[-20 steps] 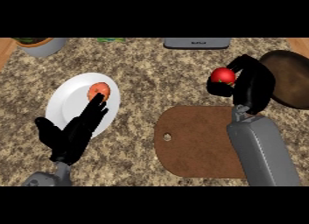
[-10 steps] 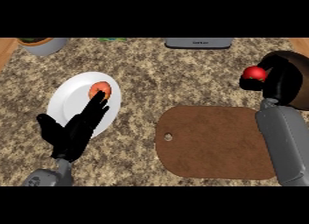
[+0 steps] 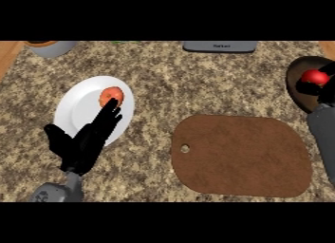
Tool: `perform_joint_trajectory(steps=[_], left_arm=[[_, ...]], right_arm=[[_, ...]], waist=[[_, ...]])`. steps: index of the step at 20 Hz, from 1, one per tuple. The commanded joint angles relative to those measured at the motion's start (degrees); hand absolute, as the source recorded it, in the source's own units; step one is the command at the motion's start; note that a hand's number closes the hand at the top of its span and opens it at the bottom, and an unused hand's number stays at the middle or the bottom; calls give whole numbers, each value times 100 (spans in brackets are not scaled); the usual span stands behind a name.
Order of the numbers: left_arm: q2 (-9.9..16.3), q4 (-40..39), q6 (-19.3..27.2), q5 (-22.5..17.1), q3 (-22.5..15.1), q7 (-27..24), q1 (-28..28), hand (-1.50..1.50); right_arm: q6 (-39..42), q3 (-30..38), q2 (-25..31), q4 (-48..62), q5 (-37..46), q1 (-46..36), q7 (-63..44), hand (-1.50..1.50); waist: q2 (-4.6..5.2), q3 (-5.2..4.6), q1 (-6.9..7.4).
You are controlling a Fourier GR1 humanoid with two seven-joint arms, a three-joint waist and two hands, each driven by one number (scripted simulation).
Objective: Pick the tomato from the cutting board and place it in the pan
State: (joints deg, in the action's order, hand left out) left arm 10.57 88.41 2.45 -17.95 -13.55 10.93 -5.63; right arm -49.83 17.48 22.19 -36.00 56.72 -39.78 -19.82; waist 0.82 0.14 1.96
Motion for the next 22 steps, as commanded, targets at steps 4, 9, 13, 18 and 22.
perform_joint_trajectory(steps=[4, 9, 13, 18, 22], left_arm=[[35, -109, -181, -65, 121, -59, 20, 0], [-15, 122, -124, 26, 7, 26, -27, 0], [-43, 103, -90, 87, -58, 135, -142, 0], [-165, 36, 3, 115, -65, 127, -196, 0], [-229, -63, -90, 177, -151, -115, -127, 0]], right_arm=[[-435, 746, 670, 1139, -918, -311, 1370, 150], [-416, 1105, 1095, 1515, -1230, -303, 1962, 150], [22, 1260, 1420, 2212, -1216, -276, 1552, 150], [828, 1269, 1561, 2607, -1292, -133, 1782, -150], [854, 1639, 1382, 2389, -1725, -325, 2210, -150]], waist=[[33, 12, 67], [68, 27, 169], [124, 27, 266], [141, 45, 259], [166, 63, 279]])
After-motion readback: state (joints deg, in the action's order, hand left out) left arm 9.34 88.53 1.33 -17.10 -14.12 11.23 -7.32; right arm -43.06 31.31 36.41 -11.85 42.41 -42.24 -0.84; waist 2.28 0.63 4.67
